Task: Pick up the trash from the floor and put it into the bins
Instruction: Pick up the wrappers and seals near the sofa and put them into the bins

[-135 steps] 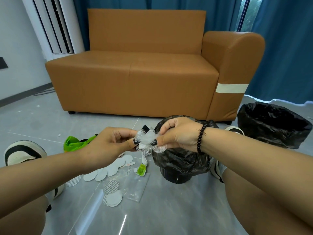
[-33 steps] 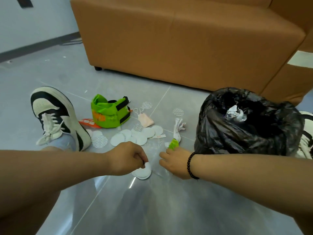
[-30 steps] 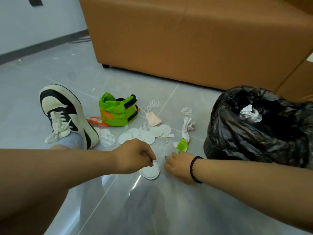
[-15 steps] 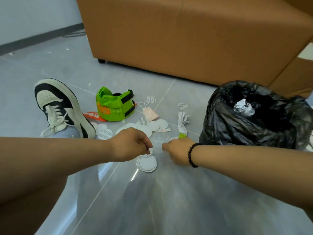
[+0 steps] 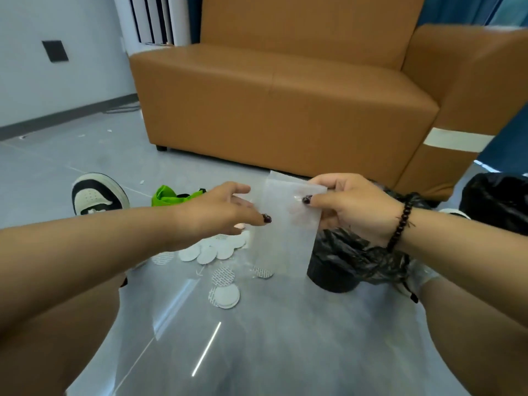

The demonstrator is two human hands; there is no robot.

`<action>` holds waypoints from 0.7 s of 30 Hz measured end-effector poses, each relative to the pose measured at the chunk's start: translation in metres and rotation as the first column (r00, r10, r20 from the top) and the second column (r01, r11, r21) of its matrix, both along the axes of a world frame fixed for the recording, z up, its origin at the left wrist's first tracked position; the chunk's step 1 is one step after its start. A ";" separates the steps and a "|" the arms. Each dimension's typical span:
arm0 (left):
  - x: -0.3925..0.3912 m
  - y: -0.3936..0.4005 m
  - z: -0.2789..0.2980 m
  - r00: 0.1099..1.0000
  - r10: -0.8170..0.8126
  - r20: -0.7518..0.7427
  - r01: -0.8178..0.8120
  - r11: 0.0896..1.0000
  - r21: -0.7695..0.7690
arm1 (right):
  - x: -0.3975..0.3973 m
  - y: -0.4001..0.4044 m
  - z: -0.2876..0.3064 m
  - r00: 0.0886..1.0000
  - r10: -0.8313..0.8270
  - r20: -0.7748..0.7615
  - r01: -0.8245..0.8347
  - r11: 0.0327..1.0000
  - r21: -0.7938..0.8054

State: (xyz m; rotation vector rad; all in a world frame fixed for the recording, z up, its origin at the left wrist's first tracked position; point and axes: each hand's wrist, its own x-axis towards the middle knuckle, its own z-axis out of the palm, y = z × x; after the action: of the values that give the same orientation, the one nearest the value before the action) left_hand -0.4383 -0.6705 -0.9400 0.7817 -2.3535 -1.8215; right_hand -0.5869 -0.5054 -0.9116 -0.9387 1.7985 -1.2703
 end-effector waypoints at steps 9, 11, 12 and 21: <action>0.004 0.055 0.034 0.960 0.036 -0.278 -0.041 0.999 -0.012 | 0.011 0.031 0.029 0.993 -0.065 0.094 0.083 0.976 -0.200; 0.002 0.052 0.034 0.932 0.143 -0.332 -0.125 0.989 0.074 | 0.010 0.034 0.029 0.989 -0.058 0.136 0.085 0.975 -0.205; 0.002 0.049 0.034 0.921 0.187 -0.341 -0.155 0.981 0.119 | 0.009 0.035 0.027 0.990 -0.067 0.121 0.090 0.975 -0.201; -0.001 0.033 0.033 0.915 0.163 -0.368 -0.159 0.986 0.041 | -0.012 0.038 0.022 0.924 -0.022 -0.381 -0.010 0.997 -0.083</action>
State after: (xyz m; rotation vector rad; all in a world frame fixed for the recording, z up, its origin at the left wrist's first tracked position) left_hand -0.4390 -0.6375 -0.9074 0.5524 -1.9827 -1.7346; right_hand -0.5988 -0.4679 -0.8899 -1.3014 2.0542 -1.2362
